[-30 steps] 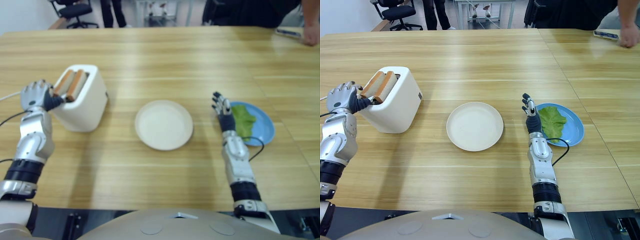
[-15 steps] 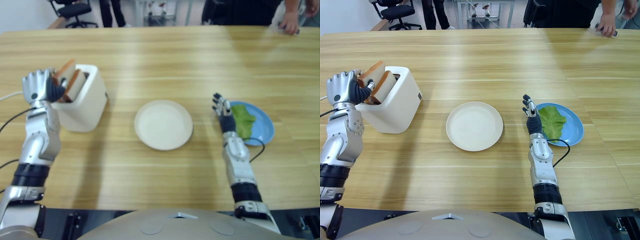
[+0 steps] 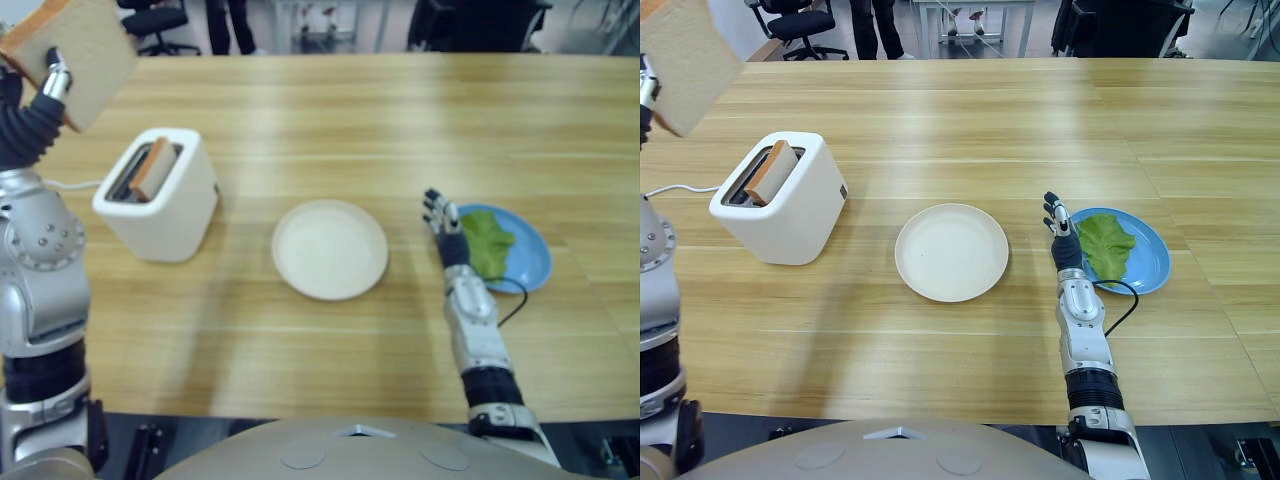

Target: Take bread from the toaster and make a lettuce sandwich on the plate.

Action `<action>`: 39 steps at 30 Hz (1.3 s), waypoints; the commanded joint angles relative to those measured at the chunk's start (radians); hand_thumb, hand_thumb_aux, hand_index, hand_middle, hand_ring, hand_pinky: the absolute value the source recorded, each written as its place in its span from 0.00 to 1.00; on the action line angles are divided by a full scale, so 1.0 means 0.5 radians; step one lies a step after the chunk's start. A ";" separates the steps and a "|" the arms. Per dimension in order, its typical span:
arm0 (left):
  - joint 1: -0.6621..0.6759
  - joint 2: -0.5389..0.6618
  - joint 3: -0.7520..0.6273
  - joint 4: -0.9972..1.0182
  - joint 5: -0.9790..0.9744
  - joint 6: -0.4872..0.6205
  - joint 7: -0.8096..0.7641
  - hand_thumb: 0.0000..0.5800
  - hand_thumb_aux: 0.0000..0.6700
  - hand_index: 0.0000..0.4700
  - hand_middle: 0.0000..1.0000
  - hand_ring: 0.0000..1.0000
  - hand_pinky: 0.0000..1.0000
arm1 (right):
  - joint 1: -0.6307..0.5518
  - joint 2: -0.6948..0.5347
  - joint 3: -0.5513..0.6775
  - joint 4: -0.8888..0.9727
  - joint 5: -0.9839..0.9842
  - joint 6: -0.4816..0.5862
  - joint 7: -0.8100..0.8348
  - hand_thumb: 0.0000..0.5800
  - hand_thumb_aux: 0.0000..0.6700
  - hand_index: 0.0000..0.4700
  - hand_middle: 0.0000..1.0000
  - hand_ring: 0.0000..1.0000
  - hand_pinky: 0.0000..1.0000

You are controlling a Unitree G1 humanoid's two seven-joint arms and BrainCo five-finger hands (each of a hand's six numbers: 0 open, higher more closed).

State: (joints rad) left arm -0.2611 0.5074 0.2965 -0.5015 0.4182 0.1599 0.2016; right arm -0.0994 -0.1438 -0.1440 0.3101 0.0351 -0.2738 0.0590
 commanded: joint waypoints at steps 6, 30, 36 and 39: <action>0.001 -0.558 -0.493 0.633 -0.650 -0.107 -0.517 1.00 1.00 0.98 1.00 1.00 1.00 | -0.016 -0.019 -0.003 0.051 0.002 0.026 0.001 0.00 0.00 0.00 0.00 0.00 0.00; -0.085 -0.660 -1.083 1.853 -0.295 -0.704 -0.691 0.00 0.00 0.00 0.00 0.00 0.00 | -0.008 -0.018 0.006 0.043 -0.007 0.036 0.000 0.00 0.00 0.00 0.00 0.00 0.00; -0.105 -0.524 -1.317 1.815 0.158 -0.628 -0.581 0.00 0.00 0.00 0.00 0.00 0.00 | 0.003 -0.020 0.003 0.029 -0.006 0.038 0.001 0.00 0.00 0.00 0.00 0.00 0.00; -0.103 -0.421 -1.400 1.736 0.399 -0.500 -0.532 0.00 0.00 0.00 0.00 0.00 0.00 | 0.005 -0.017 0.006 0.021 -0.006 0.038 0.002 0.00 0.00 0.00 0.00 0.00 0.00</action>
State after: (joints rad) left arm -0.3124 0.2701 -0.3793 0.3919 0.5411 -0.1366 -0.0787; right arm -0.1050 -0.1559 -0.1514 0.3293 0.0357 -0.2696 0.0590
